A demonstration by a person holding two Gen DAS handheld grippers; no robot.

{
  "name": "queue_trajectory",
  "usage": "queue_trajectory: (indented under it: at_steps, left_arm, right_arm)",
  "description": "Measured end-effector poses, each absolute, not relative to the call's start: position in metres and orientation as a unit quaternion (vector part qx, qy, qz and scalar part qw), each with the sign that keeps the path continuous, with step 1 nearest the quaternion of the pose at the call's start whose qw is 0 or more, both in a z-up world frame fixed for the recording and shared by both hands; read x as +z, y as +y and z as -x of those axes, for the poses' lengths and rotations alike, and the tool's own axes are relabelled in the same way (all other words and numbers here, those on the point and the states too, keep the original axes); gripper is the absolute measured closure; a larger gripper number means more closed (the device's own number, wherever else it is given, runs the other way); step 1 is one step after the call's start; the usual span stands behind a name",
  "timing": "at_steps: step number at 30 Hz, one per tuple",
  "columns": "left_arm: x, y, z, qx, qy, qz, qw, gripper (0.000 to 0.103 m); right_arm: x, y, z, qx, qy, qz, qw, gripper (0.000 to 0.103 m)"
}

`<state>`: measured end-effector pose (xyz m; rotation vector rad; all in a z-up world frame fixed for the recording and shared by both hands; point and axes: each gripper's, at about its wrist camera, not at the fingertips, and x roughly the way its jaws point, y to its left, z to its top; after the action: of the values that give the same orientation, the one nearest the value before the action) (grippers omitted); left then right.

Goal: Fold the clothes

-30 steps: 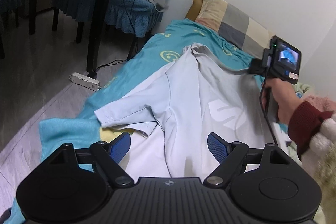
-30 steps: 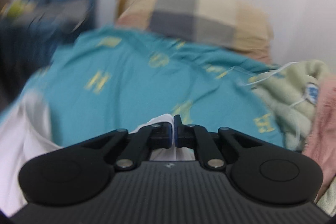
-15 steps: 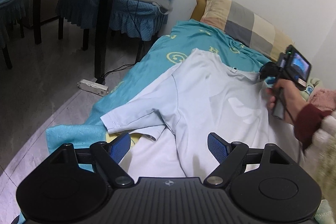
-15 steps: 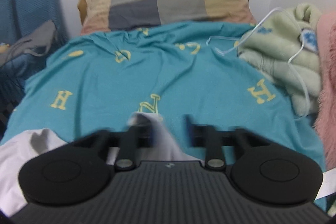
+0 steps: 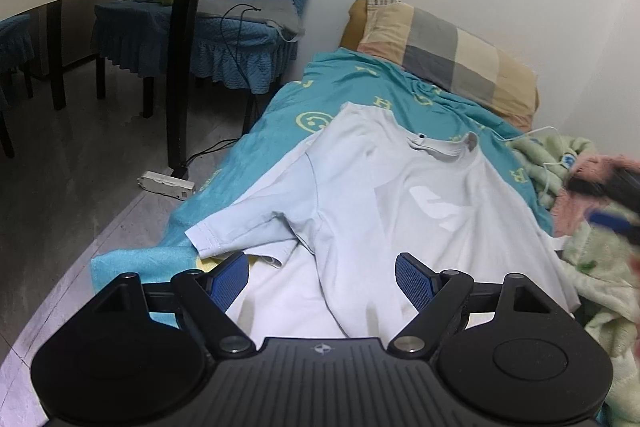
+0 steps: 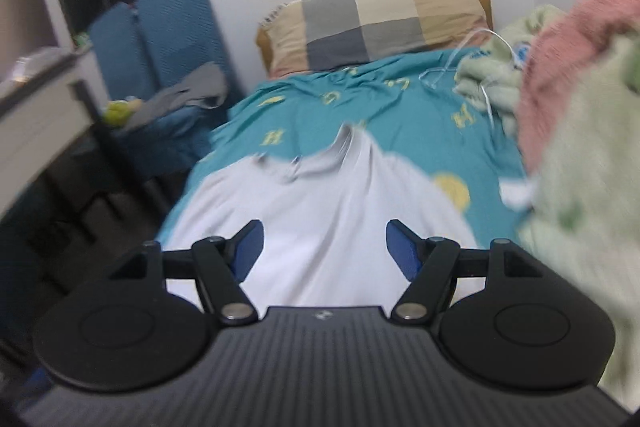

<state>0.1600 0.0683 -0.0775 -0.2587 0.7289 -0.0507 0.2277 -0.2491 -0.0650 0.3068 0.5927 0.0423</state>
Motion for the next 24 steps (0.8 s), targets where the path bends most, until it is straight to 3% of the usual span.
queue_trajectory:
  at_steps: [4,8,18,24]
  left_arm:
    - [-0.074,0.072,-0.151,-0.027,0.359,0.139,0.923,0.021]
    - [-0.079,0.086,-0.153,-0.013,0.380,0.177,0.908,0.021]
    - [-0.129,0.178,-0.196,0.020,0.411,0.412,0.813,0.020]
    - [-0.163,0.198,-0.230,0.029,0.423,0.445,0.789,0.024]
  right_arm:
    - [-0.064,-0.249,-0.131,0.037,0.294,-0.191,0.936,0.033]
    - [-0.074,-0.254,-0.088,0.024,0.306,-0.214,0.927,0.033]
    - [-0.110,-0.288,-0.102,0.012,0.319,-0.308,0.897,0.033]
    - [-0.130,-0.293,-0.117,0.025,0.347,-0.353,0.868,0.032]
